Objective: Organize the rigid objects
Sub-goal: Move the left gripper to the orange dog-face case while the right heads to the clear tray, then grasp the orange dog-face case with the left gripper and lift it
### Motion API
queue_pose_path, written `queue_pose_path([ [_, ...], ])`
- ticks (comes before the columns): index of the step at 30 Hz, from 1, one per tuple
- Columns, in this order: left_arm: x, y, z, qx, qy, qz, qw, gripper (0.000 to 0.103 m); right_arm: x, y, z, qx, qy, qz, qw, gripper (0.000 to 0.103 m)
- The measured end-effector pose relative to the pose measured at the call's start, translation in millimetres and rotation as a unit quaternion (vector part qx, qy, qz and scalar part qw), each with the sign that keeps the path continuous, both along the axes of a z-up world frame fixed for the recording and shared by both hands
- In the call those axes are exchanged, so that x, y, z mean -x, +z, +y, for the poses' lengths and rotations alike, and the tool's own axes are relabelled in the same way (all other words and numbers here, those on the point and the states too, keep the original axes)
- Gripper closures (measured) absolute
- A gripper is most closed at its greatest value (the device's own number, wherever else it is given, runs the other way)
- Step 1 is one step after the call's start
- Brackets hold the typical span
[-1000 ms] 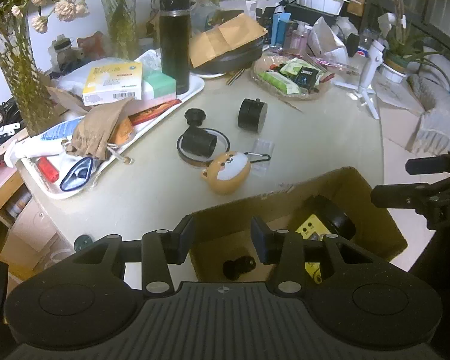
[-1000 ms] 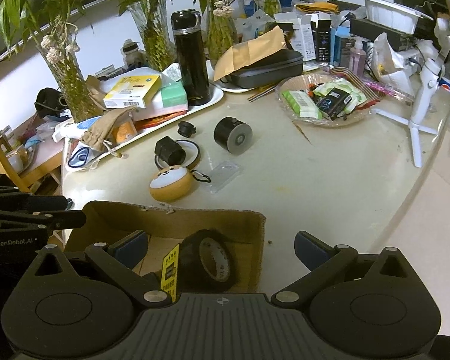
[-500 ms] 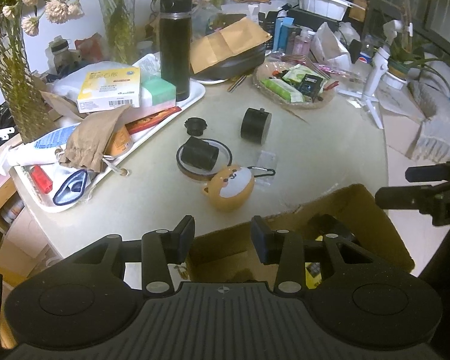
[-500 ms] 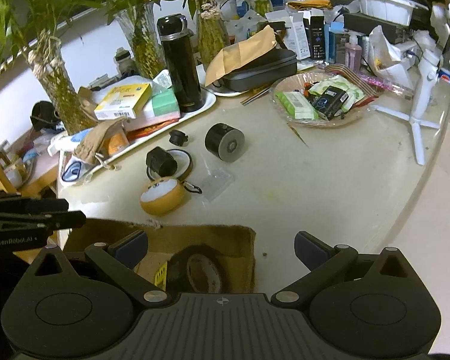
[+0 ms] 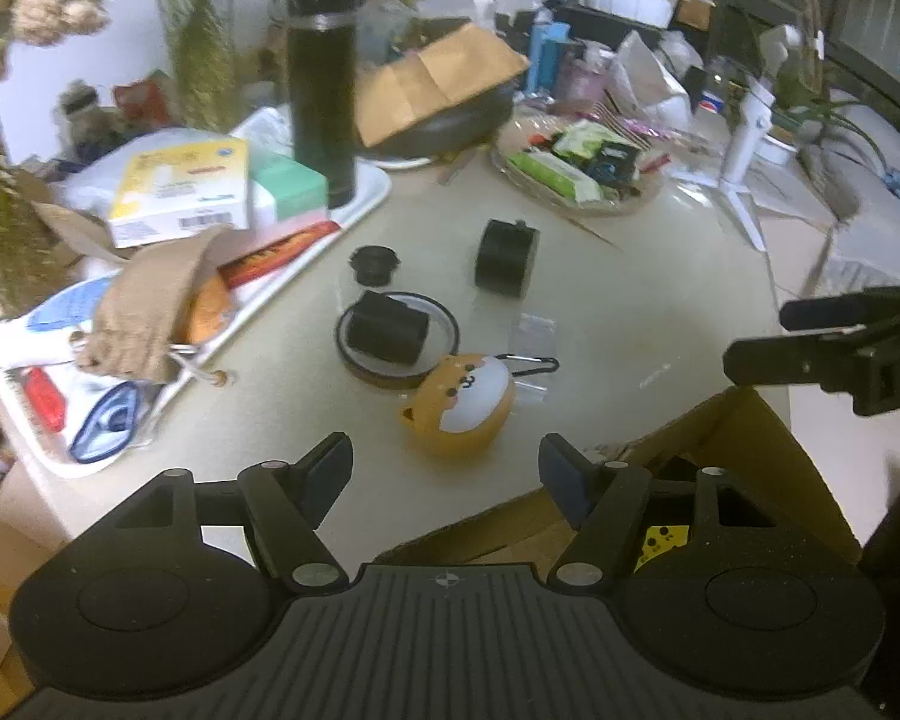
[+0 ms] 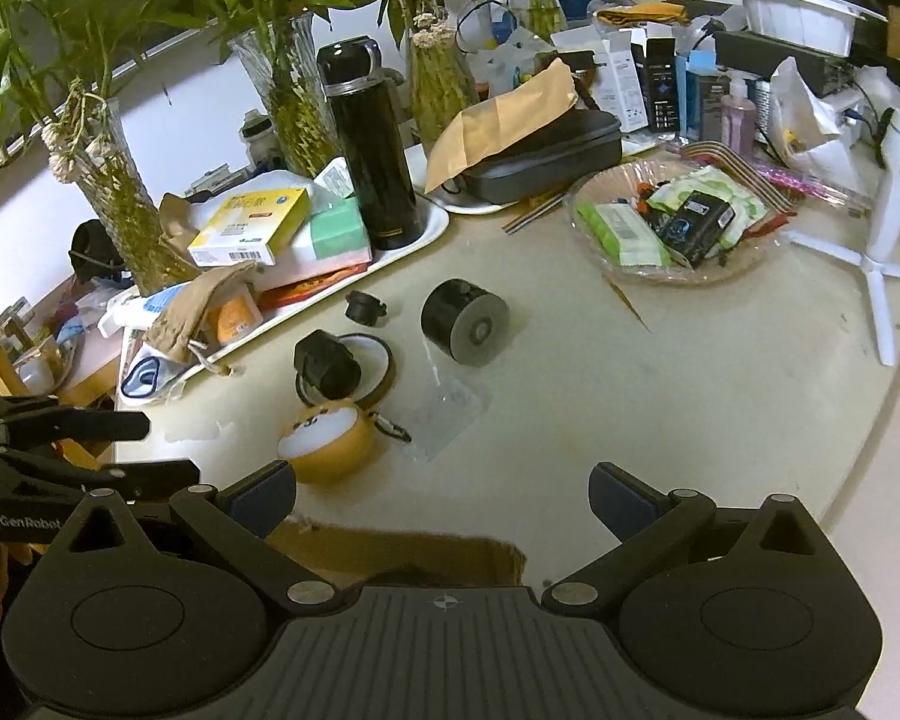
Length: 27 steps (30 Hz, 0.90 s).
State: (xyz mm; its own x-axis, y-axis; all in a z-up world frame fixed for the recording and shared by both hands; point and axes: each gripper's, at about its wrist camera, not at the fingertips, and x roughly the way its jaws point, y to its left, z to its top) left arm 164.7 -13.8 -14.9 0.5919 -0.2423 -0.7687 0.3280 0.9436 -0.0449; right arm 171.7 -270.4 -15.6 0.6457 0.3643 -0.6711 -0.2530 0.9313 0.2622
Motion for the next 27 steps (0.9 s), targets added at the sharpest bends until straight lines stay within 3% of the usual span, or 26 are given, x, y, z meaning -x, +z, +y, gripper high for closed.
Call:
queue_pose_path([
  [15, -61, -32, -10, 0.023, -0.083, 0.049, 0.9951, 0.035, -4, -5, -19, -0.011, -0.050, -0.010, 0.999, 0.000],
  [27, -96, -58, -22, -0.002, -0.112, 0.088, 0.9898, 0.036, -2, -5, -23, -0.020, -0.052, -0.015, 0.998, 0.000],
])
